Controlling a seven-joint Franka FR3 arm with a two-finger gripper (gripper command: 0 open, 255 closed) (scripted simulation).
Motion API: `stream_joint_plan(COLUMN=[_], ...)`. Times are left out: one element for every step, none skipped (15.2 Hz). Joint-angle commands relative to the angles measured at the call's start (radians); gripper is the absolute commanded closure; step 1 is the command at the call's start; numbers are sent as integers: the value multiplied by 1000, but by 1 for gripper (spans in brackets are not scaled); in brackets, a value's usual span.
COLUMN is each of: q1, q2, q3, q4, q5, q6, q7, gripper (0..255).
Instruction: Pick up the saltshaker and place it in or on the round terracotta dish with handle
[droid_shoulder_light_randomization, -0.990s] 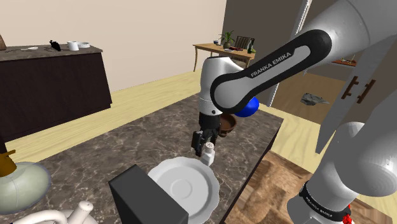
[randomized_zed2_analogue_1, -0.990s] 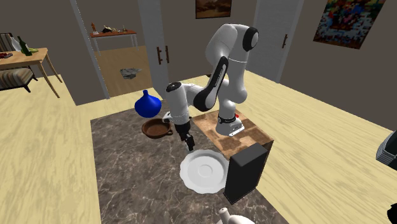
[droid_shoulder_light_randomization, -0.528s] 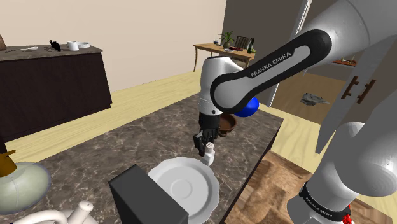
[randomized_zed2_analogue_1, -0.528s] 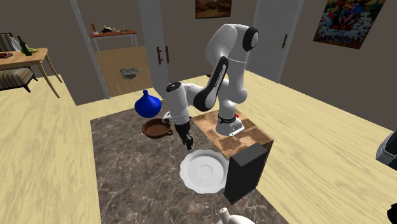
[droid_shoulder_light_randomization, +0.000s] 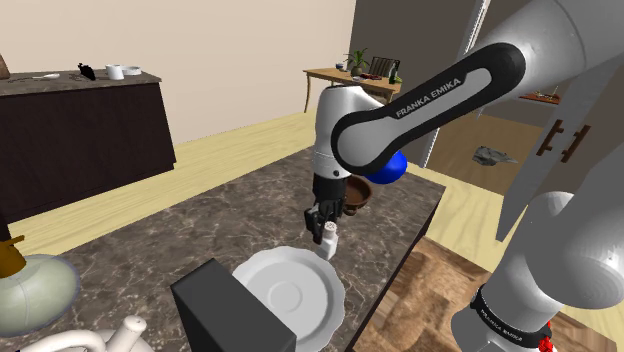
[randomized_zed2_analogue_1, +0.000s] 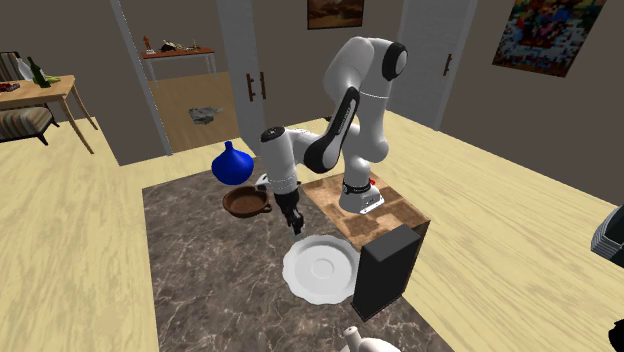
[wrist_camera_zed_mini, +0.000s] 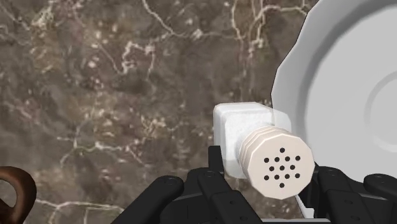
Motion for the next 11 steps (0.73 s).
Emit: stream_joint_plan(q1=[0, 0, 0, 0, -1, -1, -1, -1, -2, -2, -2], q2=[-17, -26, -35, -43, -52, -60, -67, -75, -82, -89, -96], q3=[-1, -3, -4, -5, -6, -8, -9, -10, -11, -13, -14], q4=[10, 17, 23, 30, 36, 44, 51, 58, 66, 74, 82], q5=[0, -1, -1, -2, -3, -3, -4, -5, -5, -6, -7], q6=[-27, -42, -58, -73, -88, -103, -118, -133, -148, -162, -177], q7=[3, 4, 5, 6, 8, 9, 10, 11, 13, 14, 15], gripper=[255, 255, 255, 255, 255, 255, 255, 255, 255, 255, 255])
